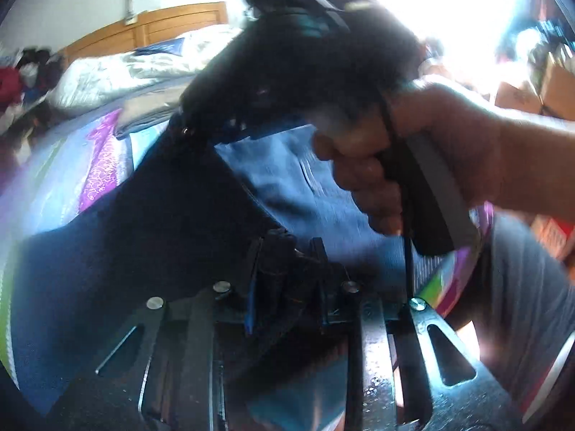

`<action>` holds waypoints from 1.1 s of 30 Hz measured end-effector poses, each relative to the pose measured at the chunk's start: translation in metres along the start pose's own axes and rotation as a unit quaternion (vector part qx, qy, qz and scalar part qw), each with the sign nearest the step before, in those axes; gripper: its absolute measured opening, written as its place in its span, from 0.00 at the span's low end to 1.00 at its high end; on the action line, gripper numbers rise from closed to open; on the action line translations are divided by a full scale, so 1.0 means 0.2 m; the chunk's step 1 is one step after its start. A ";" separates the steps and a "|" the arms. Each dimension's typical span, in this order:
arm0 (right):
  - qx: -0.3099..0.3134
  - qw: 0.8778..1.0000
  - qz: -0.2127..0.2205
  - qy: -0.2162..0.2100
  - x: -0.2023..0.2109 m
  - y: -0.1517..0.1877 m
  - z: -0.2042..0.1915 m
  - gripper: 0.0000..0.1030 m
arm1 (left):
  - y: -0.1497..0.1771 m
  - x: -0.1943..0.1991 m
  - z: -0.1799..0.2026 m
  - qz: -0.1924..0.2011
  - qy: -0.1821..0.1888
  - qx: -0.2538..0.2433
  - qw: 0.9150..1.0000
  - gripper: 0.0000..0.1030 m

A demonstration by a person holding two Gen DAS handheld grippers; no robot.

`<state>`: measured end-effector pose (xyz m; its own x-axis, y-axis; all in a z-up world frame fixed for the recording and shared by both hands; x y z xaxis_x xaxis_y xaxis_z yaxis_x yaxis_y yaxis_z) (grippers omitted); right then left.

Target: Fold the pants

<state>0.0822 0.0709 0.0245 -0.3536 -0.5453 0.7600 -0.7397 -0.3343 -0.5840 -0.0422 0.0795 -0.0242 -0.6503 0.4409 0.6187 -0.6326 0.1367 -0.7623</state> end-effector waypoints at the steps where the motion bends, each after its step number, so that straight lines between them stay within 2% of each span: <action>1: 0.005 1.000 -0.016 0.017 -0.04 0.00 0.00 0.11 | -0.03 -0.03 -0.02 -0.001 -0.002 0.016 1.000 0.25; 3: -0.006 0.996 -0.080 0.046 -0.16 0.06 0.08 0.23 | -0.03 -0.13 -0.04 -0.046 0.005 0.037 0.998 0.33; 4: -0.016 0.993 -0.103 0.054 -0.20 0.10 0.12 0.24 | -0.02 -0.15 -0.04 -0.066 0.004 0.038 0.997 0.37; 5: -0.028 0.995 -0.084 0.038 -0.16 0.11 0.16 0.28 | -0.01 -0.14 -0.02 -0.073 0.000 0.029 0.997 0.38; 6: -0.038 0.996 -0.070 0.044 -0.11 0.12 0.18 0.31 | 0.00 -0.07 0.00 -0.066 0.012 0.021 0.997 0.40; 7: -0.045 0.995 -0.056 0.064 -0.05 0.13 0.22 0.36 | 0.01 -0.01 0.00 -0.058 0.025 0.021 0.998 0.50; 8: -0.048 0.995 -0.044 0.080 0.01 0.15 0.25 0.37 | 0.05 0.10 -0.02 -0.040 0.035 0.029 0.998 0.67; 10: -0.056 0.994 -0.026 0.095 0.11 0.17 0.30 0.37 | 0.10 0.25 -0.08 -0.011 0.032 0.048 0.998 0.82; 11: -0.063 0.994 -0.023 0.084 0.15 0.18 0.31 0.37 | 0.13 0.32 -0.13 -0.001 0.034 0.065 0.997 0.79; 13: -0.061 0.998 -0.005 0.033 0.22 0.20 0.24 0.37 | 0.15 0.41 -0.23 0.004 0.031 0.098 0.995 0.79; 16: -0.019 0.999 0.015 -0.039 0.31 0.27 0.00 0.37 | 0.15 0.49 -0.33 0.027 -0.005 0.129 0.991 0.79; 18: 0.011 0.997 0.012 -0.073 0.32 0.35 -0.13 0.37 | 0.11 0.52 -0.41 0.058 -0.021 0.164 0.985 0.80; 20: 0.035 0.997 -0.014 -0.062 0.27 0.48 -0.19 0.36 | 0.12 0.53 -0.54 0.077 -0.032 0.200 0.976 0.81; 21: 0.040 0.997 -0.049 -0.033 0.20 0.58 -0.17 0.32 | 0.13 0.51 -0.60 0.077 -0.041 0.215 0.973 0.81; 22: 0.036 0.998 -0.039 -0.024 0.18 0.65 -0.15 0.07 | 0.16 0.48 -0.67 0.071 -0.050 0.233 0.969 0.81; 23: 0.014 1.000 -0.013 -0.023 0.21 0.68 -0.10 0.00 | 0.22 0.43 -0.78 0.044 -0.060 0.264 0.962 0.79; 25: -0.045 0.997 -0.039 -0.045 0.22 0.66 -0.02 0.00 | 0.29 0.40 -0.84 0.023 -0.061 0.284 0.957 0.67; 26: -0.051 0.998 -0.033 -0.030 0.25 0.63 -0.03 0.00 | 0.29 0.42 -0.83 0.034 -0.057 0.277 0.959 0.68; 27: -0.042 0.999 -0.010 -0.010 0.29 0.59 -0.05 0.04 | 0.27 0.43 -0.83 0.038 -0.051 0.279 0.958 0.68; 28: -0.024 0.999 0.020 -0.010 0.34 0.52 -0.09 0.11 | 0.27 0.45 -0.82 0.042 -0.044 0.283 0.957 0.69; 29: -0.014 0.999 0.037 -0.016 0.35 0.46 -0.11 0.11 | 0.27 0.46 -0.81 0.056 -0.033 0.286 0.956 0.69; 30: -0.005 0.999 0.046 -0.018 0.34 0.39 -0.13 0.11 | 0.26 0.48 -0.80 0.064 -0.028 0.285 0.956 0.70; 33: 0.001 0.999 0.035 -0.008 0.16 0.15 -0.13 0.12 | 0.26 0.47 -0.81 0.064 -0.031 0.296 0.953 0.70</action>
<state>0.0341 0.0629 0.0372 -0.3944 -0.5796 0.7131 -0.7132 -0.2963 -0.6353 -0.0672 0.2714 -0.0368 -0.7503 0.3650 0.5512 -0.6606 -0.4468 -0.6033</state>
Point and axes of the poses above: each gripper's, at about its wrist camera, not at the fingertips, and x roughly against the way its jaws point, z to its right, y to its underside, the point moved 1 cm from there along -x, roughly the way its jaws point, and after that the axes turned 15 degrees about y, right-handed, at the moved point
